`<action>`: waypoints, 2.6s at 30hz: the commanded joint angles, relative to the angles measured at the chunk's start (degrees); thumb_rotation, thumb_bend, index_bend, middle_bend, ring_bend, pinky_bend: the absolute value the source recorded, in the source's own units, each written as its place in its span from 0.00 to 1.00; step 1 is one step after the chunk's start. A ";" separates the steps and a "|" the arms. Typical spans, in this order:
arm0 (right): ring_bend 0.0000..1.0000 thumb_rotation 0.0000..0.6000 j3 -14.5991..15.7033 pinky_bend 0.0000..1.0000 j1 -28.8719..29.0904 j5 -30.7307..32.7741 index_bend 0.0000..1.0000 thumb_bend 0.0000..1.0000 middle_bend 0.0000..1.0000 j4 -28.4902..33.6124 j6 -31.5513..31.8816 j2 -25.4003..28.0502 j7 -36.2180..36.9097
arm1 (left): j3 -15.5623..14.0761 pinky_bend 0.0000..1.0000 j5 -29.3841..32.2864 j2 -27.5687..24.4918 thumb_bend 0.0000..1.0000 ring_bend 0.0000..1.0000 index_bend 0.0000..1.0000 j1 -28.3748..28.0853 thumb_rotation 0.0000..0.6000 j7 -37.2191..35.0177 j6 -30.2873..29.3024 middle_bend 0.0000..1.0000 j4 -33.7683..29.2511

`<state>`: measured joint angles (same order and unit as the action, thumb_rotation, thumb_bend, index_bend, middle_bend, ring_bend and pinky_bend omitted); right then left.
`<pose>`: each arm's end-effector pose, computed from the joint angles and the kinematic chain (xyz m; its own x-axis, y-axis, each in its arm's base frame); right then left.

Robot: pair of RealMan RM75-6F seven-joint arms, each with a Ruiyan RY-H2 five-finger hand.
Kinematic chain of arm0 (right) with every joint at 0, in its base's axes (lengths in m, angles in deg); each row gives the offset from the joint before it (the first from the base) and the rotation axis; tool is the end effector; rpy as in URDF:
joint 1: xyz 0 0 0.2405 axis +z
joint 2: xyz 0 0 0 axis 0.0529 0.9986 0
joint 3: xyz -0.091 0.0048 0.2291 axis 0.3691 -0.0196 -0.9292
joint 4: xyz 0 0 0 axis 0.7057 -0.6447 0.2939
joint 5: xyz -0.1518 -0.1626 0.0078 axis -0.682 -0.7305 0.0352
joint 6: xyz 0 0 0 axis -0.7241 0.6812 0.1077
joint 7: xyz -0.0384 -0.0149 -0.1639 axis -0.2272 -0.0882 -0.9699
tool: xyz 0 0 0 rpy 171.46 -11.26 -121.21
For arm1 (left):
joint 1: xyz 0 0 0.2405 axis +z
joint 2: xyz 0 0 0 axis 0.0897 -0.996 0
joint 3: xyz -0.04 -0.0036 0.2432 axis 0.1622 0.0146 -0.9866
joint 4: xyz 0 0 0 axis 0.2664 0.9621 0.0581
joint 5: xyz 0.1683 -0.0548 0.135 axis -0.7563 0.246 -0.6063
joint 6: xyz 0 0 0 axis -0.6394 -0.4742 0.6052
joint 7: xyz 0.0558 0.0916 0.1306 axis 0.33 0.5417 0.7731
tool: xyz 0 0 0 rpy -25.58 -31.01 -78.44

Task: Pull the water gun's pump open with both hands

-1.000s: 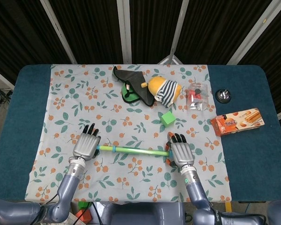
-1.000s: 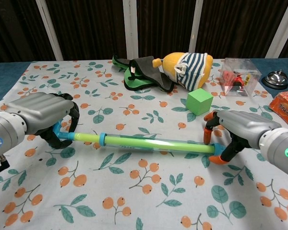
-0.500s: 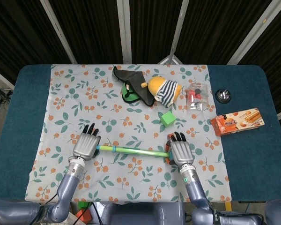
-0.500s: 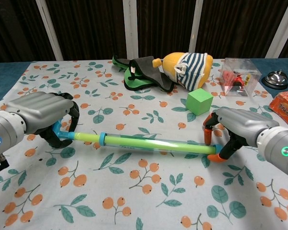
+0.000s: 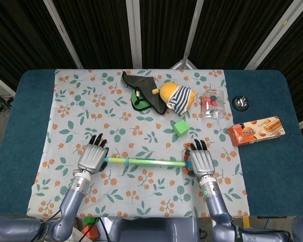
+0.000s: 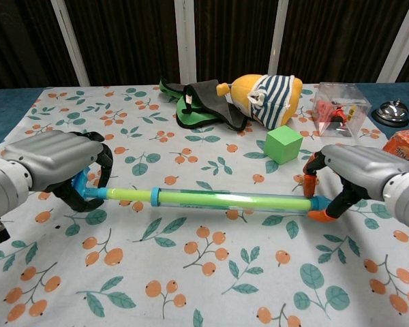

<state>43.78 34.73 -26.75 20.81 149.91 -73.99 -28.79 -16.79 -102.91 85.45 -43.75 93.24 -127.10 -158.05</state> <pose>-0.1649 -0.2958 -0.0547 0.3961 -0.3195 0.8608 -0.9165 -0.0801 0.3920 -0.1423 0.2954 -0.0587 0.7046 0.2361 0.6692 0.7090 -0.2739 -0.6499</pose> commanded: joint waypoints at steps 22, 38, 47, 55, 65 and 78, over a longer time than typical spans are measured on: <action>0.00 1.00 0.26 0.00 -2.03 1.11 0.74 0.30 0.23 1.67 1.60 6.61 0.20 | -2.00 0.10 -2.15 -7.11 0.53 0.00 0.62 3.28 1.00 -3.34 -2.46 0.19 -4.76; 0.00 1.00 -0.25 0.00 -1.94 1.79 0.74 0.30 0.23 1.41 2.07 8.41 -0.64 | -2.37 0.10 -3.26 -10.69 0.53 0.00 0.63 4.33 1.00 -5.60 -1.76 0.19 -5.61; 0.00 1.00 -0.73 0.00 -2.06 3.47 0.74 0.30 0.23 0.90 2.31 9.99 -1.39 | -3.29 0.10 -4.05 -12.63 0.53 0.00 0.64 5.47 1.00 -7.19 -1.47 0.19 -5.47; 0.00 1.00 -0.80 0.00 -2.14 4.13 0.74 0.30 0.23 0.56 2.33 10.97 -1.62 | -3.80 0.10 -4.50 -14.35 0.53 0.00 0.63 6.29 1.00 -8.67 -0.86 0.19 -4.88; 0.00 1.00 -0.37 0.00 -2.22 4.94 0.74 0.30 0.23 -0.53 2.28 11.41 -2.34 | -3.64 0.10 -4.86 -15.94 0.53 0.00 0.64 6.51 1.00 -9.39 -0.02 0.19 -4.83; 0.00 1.00 -0.49 0.00 -2.31 5.89 0.74 0.30 0.23 -0.75 2.03 12.65 -2.47 | -3.49 0.10 -4.48 -15.95 0.53 0.00 0.64 6.59 1.00 -8.85 0.54 0.19 -4.22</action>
<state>43.28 32.43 -20.89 20.05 151.94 -61.37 -31.26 -20.29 -107.40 69.49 -37.16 84.38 -126.57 -162.28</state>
